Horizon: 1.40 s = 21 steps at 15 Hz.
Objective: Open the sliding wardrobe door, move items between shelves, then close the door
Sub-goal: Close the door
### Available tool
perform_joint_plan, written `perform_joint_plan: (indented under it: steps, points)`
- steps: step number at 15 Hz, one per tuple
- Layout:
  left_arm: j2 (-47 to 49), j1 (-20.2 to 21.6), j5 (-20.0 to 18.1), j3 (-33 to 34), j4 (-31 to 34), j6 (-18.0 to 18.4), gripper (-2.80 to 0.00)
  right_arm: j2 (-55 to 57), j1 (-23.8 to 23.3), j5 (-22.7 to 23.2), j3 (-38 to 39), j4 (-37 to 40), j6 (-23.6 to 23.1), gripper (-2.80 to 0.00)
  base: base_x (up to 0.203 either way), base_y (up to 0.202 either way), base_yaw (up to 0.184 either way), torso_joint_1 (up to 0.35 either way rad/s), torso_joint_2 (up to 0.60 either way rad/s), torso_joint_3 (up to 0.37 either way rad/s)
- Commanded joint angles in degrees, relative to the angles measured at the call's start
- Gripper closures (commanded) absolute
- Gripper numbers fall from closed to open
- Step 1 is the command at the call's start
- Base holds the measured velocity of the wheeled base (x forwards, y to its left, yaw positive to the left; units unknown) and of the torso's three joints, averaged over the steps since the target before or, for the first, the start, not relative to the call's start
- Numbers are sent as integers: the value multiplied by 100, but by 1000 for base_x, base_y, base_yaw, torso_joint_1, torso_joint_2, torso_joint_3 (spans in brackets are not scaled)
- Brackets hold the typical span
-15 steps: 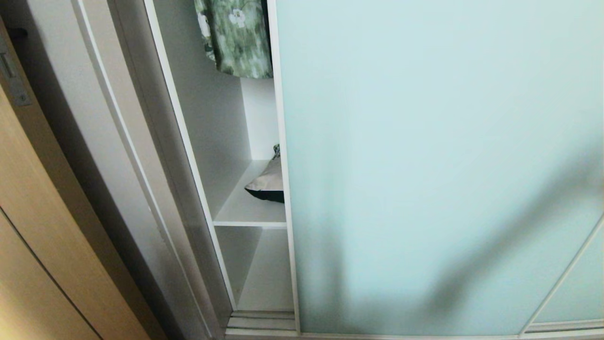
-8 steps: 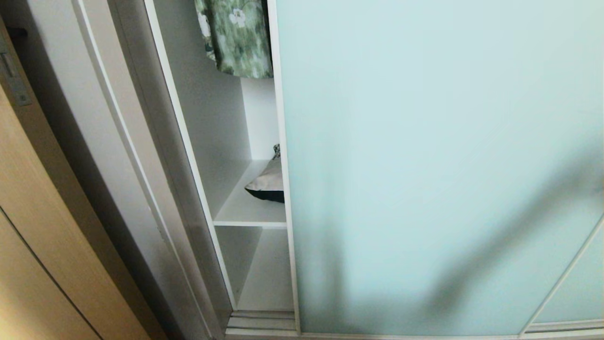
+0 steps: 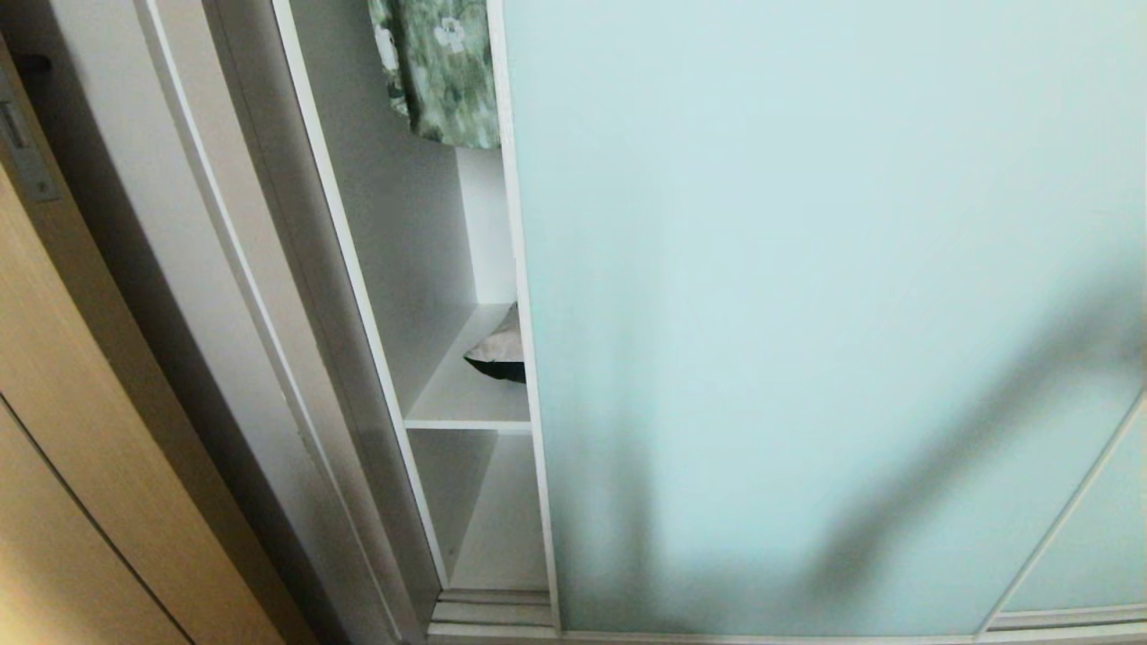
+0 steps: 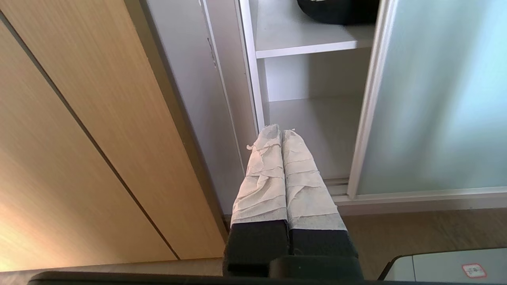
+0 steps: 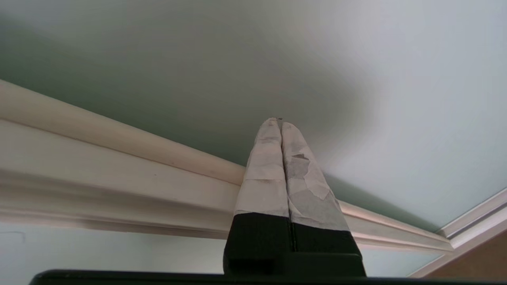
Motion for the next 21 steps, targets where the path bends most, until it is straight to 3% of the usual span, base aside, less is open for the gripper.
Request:
perform_joint_plan:
  steps: [1,8,12,21]
  points:
    - [7,0,-4,-1,2,4,0,-308,76,36,340,-21,11,0,0,0,0,0,0,0]
    - [7,0,-4,-1,2,4,0,-1296,547,65,1653,-66,2,0,0,0,0,0,0,0]
    - [7,0,-4,-1,2,4,0,-1678,975,50,2526,-495,1,0,0,0,0,0,0,0]
    - [7,0,-4,-1,2,4,0,-1881,1262,36,2909,-629,1,0,0,0,0,0,0,0]
